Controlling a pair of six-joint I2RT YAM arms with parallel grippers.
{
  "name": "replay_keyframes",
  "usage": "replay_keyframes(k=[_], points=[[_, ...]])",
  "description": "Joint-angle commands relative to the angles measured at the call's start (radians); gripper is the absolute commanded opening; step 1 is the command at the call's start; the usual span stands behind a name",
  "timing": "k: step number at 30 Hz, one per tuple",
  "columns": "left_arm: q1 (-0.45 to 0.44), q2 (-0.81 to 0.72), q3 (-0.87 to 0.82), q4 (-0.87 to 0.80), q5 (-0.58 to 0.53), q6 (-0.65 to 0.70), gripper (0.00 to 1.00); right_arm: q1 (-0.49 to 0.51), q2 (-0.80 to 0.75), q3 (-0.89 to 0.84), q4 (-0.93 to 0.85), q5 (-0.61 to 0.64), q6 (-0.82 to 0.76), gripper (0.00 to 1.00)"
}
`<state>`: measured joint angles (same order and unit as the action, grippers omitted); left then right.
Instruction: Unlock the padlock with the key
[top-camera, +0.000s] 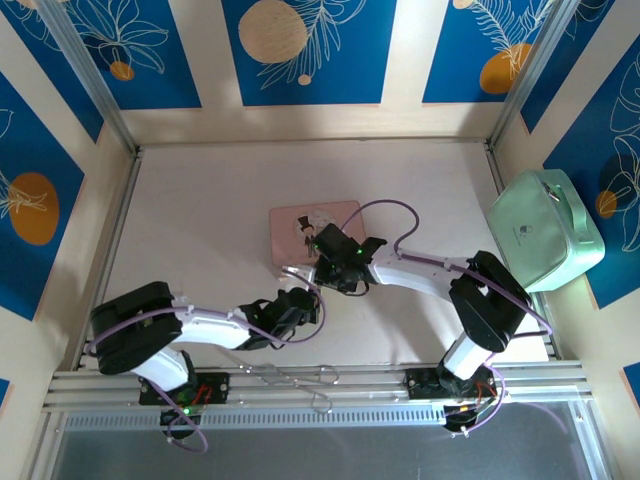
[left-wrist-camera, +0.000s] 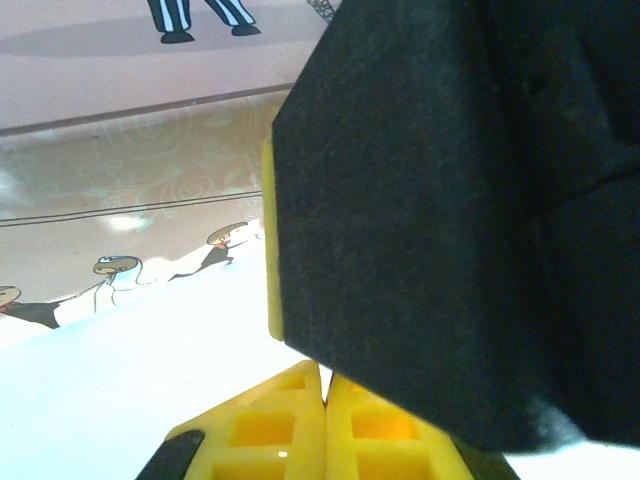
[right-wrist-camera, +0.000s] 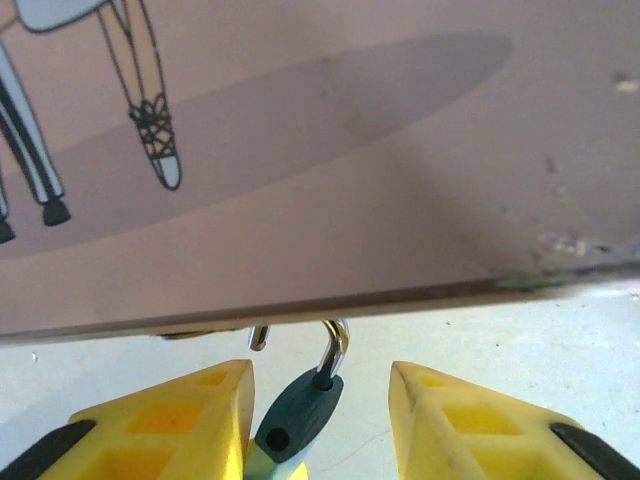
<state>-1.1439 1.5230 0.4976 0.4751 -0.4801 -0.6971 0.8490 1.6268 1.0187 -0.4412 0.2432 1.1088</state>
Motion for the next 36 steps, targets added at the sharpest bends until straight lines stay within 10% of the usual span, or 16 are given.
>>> replay_keyframes(k=[1, 36], points=[[-0.013, 0.016, 0.013, -0.016, -0.045, 0.038, 0.0, -0.008, -0.02, -0.004, -0.061, 0.001, 0.037, 0.37], [-0.024, 0.025, 0.034, -0.044, -0.057, 0.046, 0.0, 0.021, 0.077, 0.05, -0.096, -0.011, 0.028, 0.07]])
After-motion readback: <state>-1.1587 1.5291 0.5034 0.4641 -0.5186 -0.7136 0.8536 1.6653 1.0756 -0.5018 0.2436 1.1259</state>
